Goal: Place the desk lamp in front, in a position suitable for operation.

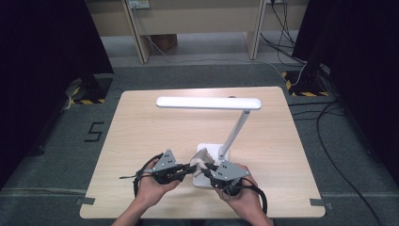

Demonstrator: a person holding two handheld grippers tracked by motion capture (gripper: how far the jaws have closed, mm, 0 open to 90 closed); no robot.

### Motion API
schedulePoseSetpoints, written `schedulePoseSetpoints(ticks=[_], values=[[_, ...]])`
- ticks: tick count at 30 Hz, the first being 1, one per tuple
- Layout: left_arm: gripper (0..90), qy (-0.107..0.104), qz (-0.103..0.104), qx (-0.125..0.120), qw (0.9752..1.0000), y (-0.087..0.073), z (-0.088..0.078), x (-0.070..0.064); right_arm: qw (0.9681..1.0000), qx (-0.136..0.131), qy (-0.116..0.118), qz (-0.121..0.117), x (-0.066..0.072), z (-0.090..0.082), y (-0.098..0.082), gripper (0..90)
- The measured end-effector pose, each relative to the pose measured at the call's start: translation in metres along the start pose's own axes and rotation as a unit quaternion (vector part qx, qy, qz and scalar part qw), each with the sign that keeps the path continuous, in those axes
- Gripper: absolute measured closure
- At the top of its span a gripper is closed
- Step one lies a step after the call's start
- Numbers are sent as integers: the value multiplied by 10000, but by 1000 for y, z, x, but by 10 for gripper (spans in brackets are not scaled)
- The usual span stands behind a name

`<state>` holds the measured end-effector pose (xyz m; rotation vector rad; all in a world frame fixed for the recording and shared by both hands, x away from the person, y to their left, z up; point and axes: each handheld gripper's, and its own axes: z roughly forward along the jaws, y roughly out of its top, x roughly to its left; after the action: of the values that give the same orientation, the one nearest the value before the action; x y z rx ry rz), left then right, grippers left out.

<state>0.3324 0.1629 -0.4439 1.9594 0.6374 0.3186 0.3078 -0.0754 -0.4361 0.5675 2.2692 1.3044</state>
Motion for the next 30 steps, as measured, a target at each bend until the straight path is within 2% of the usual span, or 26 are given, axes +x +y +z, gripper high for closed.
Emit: schedulePoseSetpoints(ticks=[3,4,5,6,7,9,12,15,17,18,19,26,30], values=[[856,208,55,54,9998,-1,-5,5,9999,-73,-19,99,-2,-4,3,597],[856,268,83,56,9996,-1,-6,6,9997,-120,-33,197,-3,-6,3,569],[856,298,108,60,9995,-1,-8,8,9996,-156,-54,230,-5,-7,2,560],[856,359,135,72,9992,-1,-10,9,9989,-159,-113,428,-11,-9,-2,566],[856,404,191,89,9990,-1,-11,10,9989,-159,-113,428,-11,-9,-2,566],[856,484,232,107,9985,-1,-14,11,9985,-74,-178,517,-17,-8,-7,595],[856,594,241,78,9979,-1,-19,13,9974,235,-259,635,-26,-3,-18,706],[856,686,239,12,9974,0,-24,15,9949,607,-307,738,-35,8,-33,806],[856,721,255,-19,9971,1,-27,16,9918,892,-348,849,-43,20,-47,876],[856,740,262,-35,9969,2,-29,17,9918,892,-348,849,-43,20,-47,876],[856,807,268,-84,9963,3,-32,18,9895,971,-335,1021,-45,25,-52,896],[855,869,174,-271,9957,7,-41,23,9881,1113,-355,1003,-49,35,-55,900],[856,1017,197,-433,9937,13,-54,28,9867,1210,-322,1039,-50,38,-58,900]])
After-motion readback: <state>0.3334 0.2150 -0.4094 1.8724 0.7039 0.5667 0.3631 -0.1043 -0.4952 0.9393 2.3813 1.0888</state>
